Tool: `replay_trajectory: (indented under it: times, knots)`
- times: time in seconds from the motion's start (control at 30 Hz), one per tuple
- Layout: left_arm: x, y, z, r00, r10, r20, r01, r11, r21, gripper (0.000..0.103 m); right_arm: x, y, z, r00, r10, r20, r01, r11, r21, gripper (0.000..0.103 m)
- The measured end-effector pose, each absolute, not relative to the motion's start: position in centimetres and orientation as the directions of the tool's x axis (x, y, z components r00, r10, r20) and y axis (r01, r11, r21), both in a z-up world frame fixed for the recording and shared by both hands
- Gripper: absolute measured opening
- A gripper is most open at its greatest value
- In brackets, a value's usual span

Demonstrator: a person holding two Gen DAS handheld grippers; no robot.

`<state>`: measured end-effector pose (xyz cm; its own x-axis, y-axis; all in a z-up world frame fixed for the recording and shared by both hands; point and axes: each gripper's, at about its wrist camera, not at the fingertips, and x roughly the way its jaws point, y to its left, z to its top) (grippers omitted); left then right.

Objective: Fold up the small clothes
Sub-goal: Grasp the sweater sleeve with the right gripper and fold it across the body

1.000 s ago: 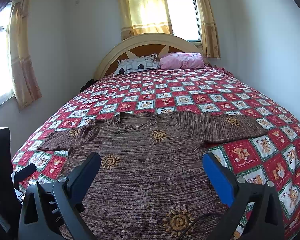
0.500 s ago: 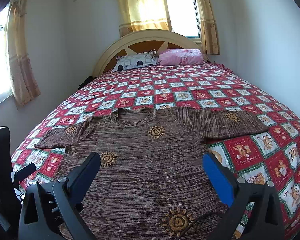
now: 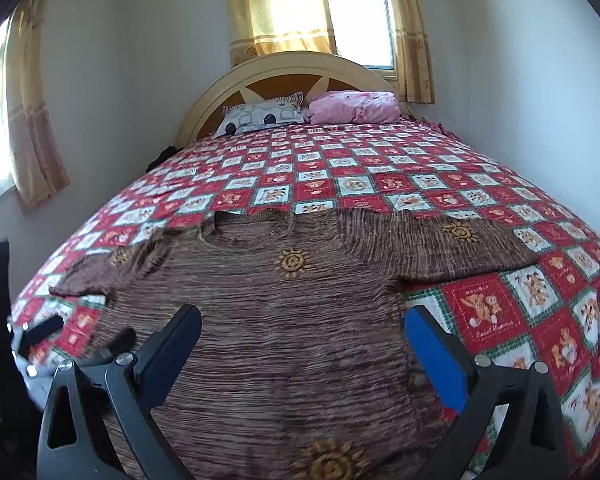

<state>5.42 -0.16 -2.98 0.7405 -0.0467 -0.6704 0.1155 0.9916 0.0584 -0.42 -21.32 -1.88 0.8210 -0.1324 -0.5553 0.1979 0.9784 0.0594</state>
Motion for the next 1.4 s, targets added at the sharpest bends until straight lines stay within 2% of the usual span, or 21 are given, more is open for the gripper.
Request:
replay_trajectory:
  times: [0.13,0.23,0.37,0.4,0.43,0.5,0.53,0.73,0.87,1.0,1.07,1.13,1.23,1.4]
  knots:
    - [8.0,1.2,-3.6,0.740,-0.066,-0.669,0.081,0.997,-0.009,0.103,0.2,-25.5,-1.5,0.809,-0.199,-0.553,0.242,0.970,0.005,0.102]
    - [9.4,2.2,-4.4,0.760,-0.026,-0.649,0.029,1.000,-0.005,0.103,0.6,-31.3,-0.9,0.801,-0.258,-0.540,0.326,0.945,0.031,0.102]
    - [11.1,2.9,-6.1,0.759,0.035,-0.650,-0.012,0.999,0.040,0.103,2.3,-41.0,-1.3,0.751,-0.299,-0.589,0.440,0.892,0.107,0.101]
    - [11.4,3.1,-6.5,0.755,0.041,-0.654,-0.019,0.999,0.041,0.103,2.8,-43.3,-1.5,0.737,-0.304,-0.604,0.467,0.875,0.129,0.098]
    - [11.6,3.2,-6.9,0.750,0.047,-0.660,-0.027,0.999,0.040,0.103,3.3,-45.5,-1.9,0.716,-0.316,-0.622,0.503,0.852,0.145,0.085]
    - [12.1,3.6,-8.1,0.728,0.062,-0.683,-0.050,0.998,0.037,0.103,4.3,-49.8,-3.0,0.680,-0.318,-0.661,0.562,0.805,0.191,0.067]
    - [12.3,3.7,-8.6,0.709,0.062,-0.703,-0.054,0.998,0.033,0.103,4.9,-51.9,-3.8,0.662,-0.314,-0.681,0.592,0.777,0.217,0.065]
    - [13.3,4.0,-10.2,0.627,0.041,-0.778,-0.055,0.998,0.008,0.103,8.1,-55.2,-6.9,0.613,-0.283,-0.738,0.613,0.759,0.219,0.065]
    - [13.2,3.7,-10.3,0.626,0.046,-0.779,-0.052,0.998,0.018,0.103,9.9,-55.3,-8.9,0.563,-0.259,-0.785,0.613,0.768,0.185,0.065]
    - [13.5,3.9,-10.4,0.625,0.034,-0.780,-0.051,0.999,0.003,0.103,10.8,-53.8,-9.7,0.515,-0.335,-0.789,0.578,0.816,0.031,0.064]
    - [13.7,4.0,-10.5,0.625,0.029,-0.780,-0.051,0.999,-0.003,0.103,11.0,-53.7,-9.8,0.515,-0.332,-0.791,0.562,0.827,0.019,0.057]
    - [13.7,4.1,-10.5,0.625,0.025,-0.781,-0.050,0.999,-0.008,0.103,11.0,-54.1,-9.6,0.516,-0.316,-0.796,0.559,0.828,0.035,0.035]
    - [13.7,4.1,-10.5,0.623,0.025,-0.782,-0.050,0.999,-0.007,0.103,11.2,-54.1,-9.1,0.516,-0.286,-0.807,0.552,0.832,0.059,0.013]
    - [13.6,4.1,-10.5,0.624,0.023,-0.781,-0.050,0.999,-0.011,0.103,11.0,-51.5,-5.1,0.553,-0.327,-0.767,0.548,0.835,0.039,0.010]
